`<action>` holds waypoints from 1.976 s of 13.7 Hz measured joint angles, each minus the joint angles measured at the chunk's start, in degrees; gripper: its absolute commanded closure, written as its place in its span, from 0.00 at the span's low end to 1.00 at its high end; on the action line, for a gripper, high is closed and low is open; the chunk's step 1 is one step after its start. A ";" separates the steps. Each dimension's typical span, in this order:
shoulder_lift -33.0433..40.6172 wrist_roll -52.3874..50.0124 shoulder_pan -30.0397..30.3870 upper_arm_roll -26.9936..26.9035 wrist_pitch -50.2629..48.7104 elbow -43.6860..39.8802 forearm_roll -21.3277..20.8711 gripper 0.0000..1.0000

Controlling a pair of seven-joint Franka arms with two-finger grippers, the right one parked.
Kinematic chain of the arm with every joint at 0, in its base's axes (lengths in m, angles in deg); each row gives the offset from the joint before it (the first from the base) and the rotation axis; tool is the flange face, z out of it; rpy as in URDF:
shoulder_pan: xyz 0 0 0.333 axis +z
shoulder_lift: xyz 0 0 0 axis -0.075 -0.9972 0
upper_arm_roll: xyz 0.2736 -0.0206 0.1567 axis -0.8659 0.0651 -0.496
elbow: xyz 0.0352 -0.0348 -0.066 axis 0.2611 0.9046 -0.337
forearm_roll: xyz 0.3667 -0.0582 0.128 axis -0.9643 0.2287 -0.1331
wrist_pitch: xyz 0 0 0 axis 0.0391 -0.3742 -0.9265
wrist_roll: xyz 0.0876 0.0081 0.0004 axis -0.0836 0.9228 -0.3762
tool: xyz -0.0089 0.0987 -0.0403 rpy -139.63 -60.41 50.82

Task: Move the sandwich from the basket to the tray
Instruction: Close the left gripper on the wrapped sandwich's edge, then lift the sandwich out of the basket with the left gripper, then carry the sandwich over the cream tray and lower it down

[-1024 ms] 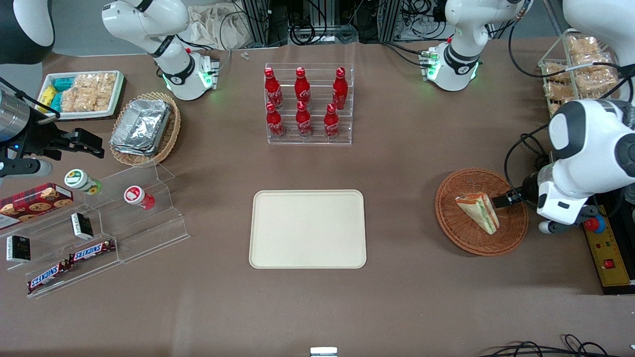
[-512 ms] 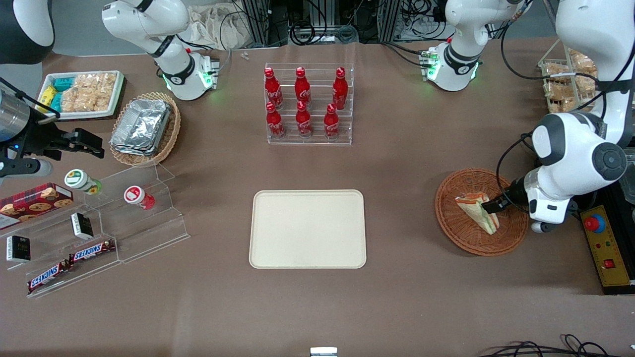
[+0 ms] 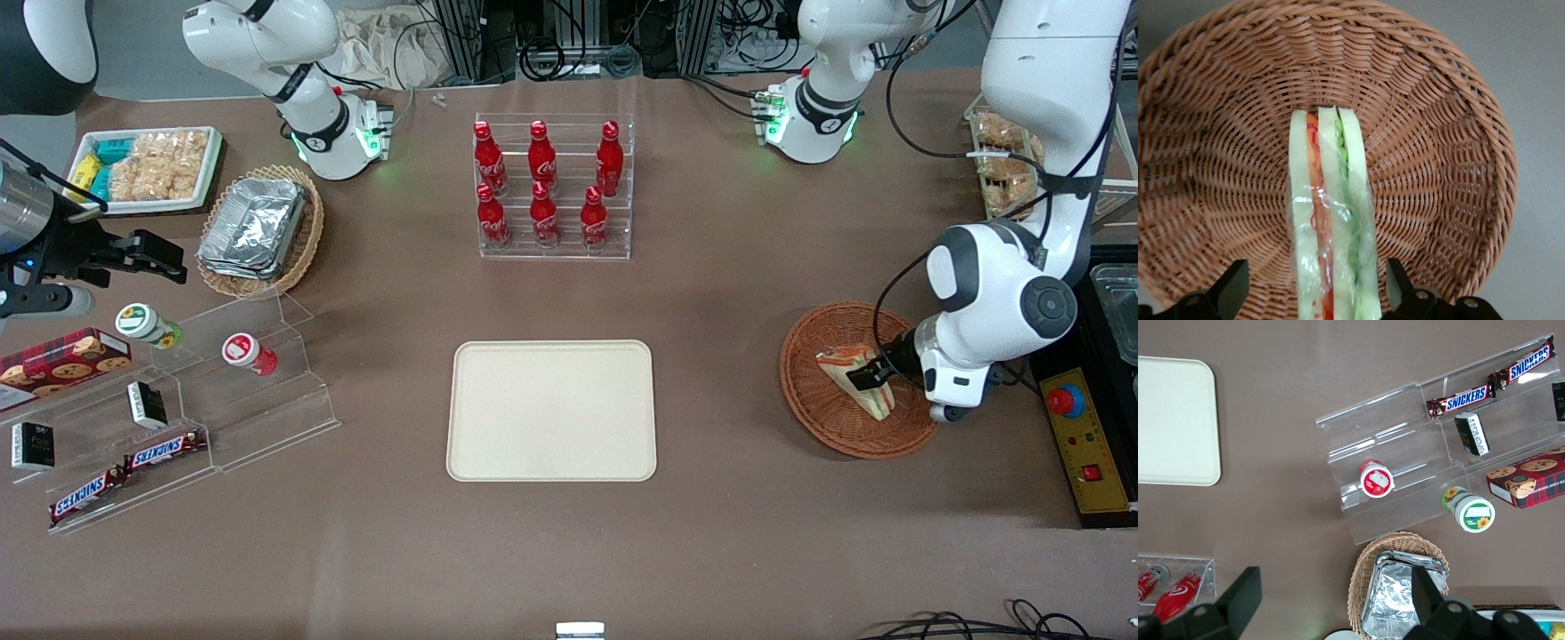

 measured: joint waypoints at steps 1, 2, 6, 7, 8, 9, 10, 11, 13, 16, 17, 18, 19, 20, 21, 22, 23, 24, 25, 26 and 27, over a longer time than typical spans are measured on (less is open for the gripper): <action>-0.28 -0.23 -0.01 0.06 0.24 0.12 0.00 0.62; -0.35 -0.37 -0.03 0.11 0.24 0.21 0.01 0.78; 0.55 -0.70 -0.15 0.66 -9.74 -3.11 0.00 1.00; 0.96 -0.70 -0.46 0.78 -16.10 -6.24 -0.01 1.00; 1.49 -0.70 -0.92 0.93 -22.40 -10.02 -0.01 1.00; 2.31 -0.70 -1.54 1.02 -28.15 -14.08 -0.01 1.00; 3.41 -0.72 -2.25 1.06 -32.98 -18.02 -0.01 1.00; 4.76 -0.79 -2.90 1.17 -37.19 -21.57 -0.01 1.00; 7.35 -0.83 -3.36 2.83 -43.04 -27.07 -0.01 1.00; 7.87 -0.26 -3.62 8.47 -44.02 -29.11 -0.01 1.00; 7.26 0.21 -3.75 11.05 -43.23 -29.09 -0.28 1.00; 6.36 0.60 -3.82 14.25 -41.22 -29.03 -1.35 1.00; 5.18 0.65 -3.93 17.85 -38.33 -28.90 -3.45 1.00; 3.72 0.56 -4.17 21.34 -35.32 -28.70 -6.10 1.00; 1.82 0.40 -4.79 24.38 -32.36 -28.49 -9.25 1.00; -0.46 0.33 -6.43 26.09 -29.64 -28.39 -12.12 1.00; -3.07 0.00 -8.79 26.70 -27.18 -28.34 -14.15 1.00; -5.85 -0.42 -10.89 26.75 -25.29 -28.43 -15.05 1.00; -9.02 -0.98 -12.52 26.73 -23.84 -29.08 -15.44 1.00; -12.52 -1.28 -13.65 26.71 -23.04 -30.63 -15.60 1.00; -15.90 -1.29 -14.39 26.67 -22.62 -32.73 -16.01 1.00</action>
